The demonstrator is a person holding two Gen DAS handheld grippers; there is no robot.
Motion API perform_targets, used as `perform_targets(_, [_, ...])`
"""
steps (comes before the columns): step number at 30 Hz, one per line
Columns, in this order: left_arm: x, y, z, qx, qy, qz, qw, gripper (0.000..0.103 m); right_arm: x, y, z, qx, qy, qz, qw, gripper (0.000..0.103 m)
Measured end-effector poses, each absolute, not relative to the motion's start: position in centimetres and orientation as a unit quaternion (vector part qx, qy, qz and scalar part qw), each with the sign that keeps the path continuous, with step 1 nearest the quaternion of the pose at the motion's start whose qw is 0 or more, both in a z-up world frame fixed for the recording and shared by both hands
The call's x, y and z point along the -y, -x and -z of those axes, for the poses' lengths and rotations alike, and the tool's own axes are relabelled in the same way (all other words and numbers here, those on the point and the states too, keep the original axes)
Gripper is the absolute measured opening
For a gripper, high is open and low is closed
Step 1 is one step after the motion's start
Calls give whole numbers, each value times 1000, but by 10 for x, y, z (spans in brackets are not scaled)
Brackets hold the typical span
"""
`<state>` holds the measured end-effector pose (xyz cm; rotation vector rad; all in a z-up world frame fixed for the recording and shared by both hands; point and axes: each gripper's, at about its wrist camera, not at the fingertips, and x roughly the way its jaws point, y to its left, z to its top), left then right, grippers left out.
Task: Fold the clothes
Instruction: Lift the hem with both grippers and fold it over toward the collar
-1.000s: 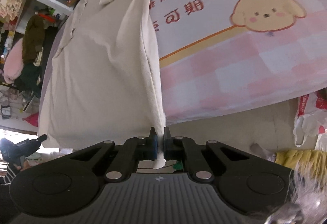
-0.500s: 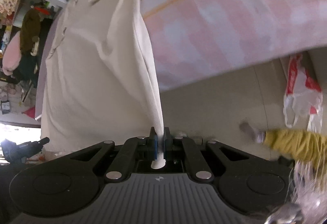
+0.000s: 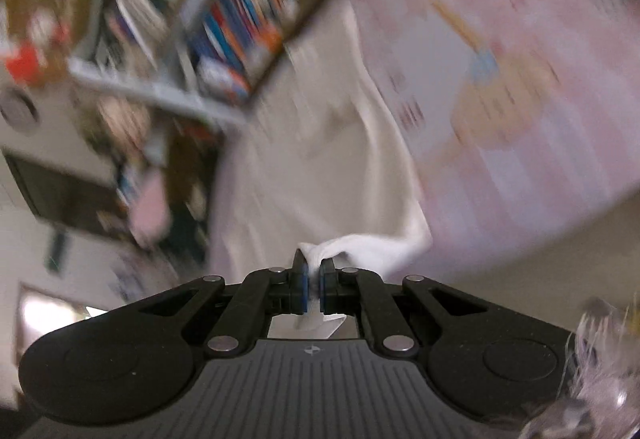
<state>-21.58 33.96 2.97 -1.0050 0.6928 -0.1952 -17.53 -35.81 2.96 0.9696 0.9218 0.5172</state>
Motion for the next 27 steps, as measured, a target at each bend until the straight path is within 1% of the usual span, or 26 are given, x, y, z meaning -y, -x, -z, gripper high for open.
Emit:
perform_targets(3, [-347, 183, -42, -246, 512, 98, 817, 8, 357, 145, -39, -361, -491, -228, 759, 5])
perform_targets(5, [-346, 154, -52, -214, 523, 105, 818, 8, 361, 124, -44, -325, -512, -225, 763, 5])
perform_targets(10, [-333, 79, -62, -186, 526, 108, 823, 8, 348, 64, -60, -269, -541, -203, 771, 5])
perform_targets(12, [-334, 52, -59, -191, 529, 102, 821, 8, 344, 41, -62, -266, -547, -191, 770, 5])
perform_targets(18, [-349, 3, -34, -227, 537, 101, 806, 8, 328, -13, -58, -281, -546, -167, 771, 5])
perform_targets(27, [-361, -73, -2, -270, 543, 79, 791, 8, 311, -86, -26, -305, -557, -126, 762, 5])
